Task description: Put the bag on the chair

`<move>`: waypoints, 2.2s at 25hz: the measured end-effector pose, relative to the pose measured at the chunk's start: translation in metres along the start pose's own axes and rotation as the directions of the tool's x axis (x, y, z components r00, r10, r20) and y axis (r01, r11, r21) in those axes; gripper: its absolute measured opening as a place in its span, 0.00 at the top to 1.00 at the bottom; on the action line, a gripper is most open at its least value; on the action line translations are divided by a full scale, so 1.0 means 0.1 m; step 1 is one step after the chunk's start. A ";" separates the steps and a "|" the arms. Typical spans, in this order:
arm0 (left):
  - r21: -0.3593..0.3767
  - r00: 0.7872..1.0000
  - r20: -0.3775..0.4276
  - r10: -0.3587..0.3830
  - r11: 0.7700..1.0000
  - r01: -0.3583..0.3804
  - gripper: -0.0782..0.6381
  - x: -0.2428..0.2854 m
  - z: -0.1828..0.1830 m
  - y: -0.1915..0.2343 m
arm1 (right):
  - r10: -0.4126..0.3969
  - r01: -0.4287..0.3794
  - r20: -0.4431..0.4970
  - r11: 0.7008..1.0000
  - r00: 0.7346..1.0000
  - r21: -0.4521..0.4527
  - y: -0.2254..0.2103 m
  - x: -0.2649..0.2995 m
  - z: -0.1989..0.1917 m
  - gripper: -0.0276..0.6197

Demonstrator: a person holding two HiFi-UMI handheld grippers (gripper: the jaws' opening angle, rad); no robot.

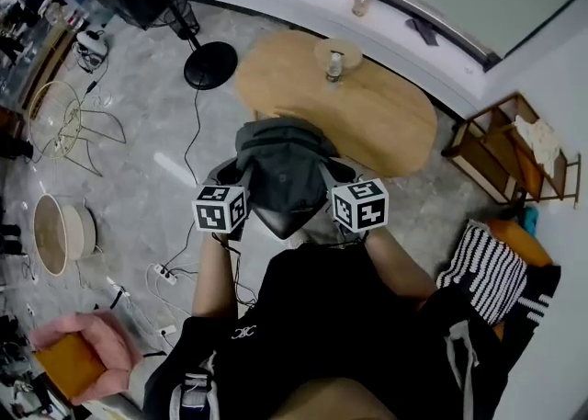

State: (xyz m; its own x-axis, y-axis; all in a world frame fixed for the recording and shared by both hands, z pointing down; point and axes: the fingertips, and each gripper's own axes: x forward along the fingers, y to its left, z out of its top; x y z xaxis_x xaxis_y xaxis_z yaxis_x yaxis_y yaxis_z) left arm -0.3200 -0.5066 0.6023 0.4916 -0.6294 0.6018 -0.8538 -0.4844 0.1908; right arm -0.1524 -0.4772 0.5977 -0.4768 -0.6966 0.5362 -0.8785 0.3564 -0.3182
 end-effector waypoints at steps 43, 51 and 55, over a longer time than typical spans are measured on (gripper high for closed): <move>0.291 0.986 0.088 0.140 0.943 -0.160 0.72 0.68 0.01 0.28 | -0.146 0.161 0.139 0.981 0.979 -0.105 -0.55 0.20 -0.24 0.81; 0.206 0.937 0.307 0.170 0.949 -0.240 0.84 -0.05 0.66 -0.48 | -0.088 0.171 0.396 0.968 0.914 -0.181 -0.46 -0.53 0.65 0.94; 0.231 0.914 0.369 0.168 0.936 -0.266 0.84 -0.32 0.89 -0.92 | -0.016 0.134 0.476 0.968 0.879 -0.214 -0.43 -0.97 0.96 0.94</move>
State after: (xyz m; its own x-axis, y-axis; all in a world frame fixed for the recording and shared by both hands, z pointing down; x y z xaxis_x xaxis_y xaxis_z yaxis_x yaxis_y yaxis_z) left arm -0.2414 -0.4962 0.4965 0.3688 -0.8812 0.2959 -0.8902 -0.4264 -0.1603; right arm -0.0653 -0.4849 0.4846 -0.3903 -0.9147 0.1047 -0.9204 0.3848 -0.0686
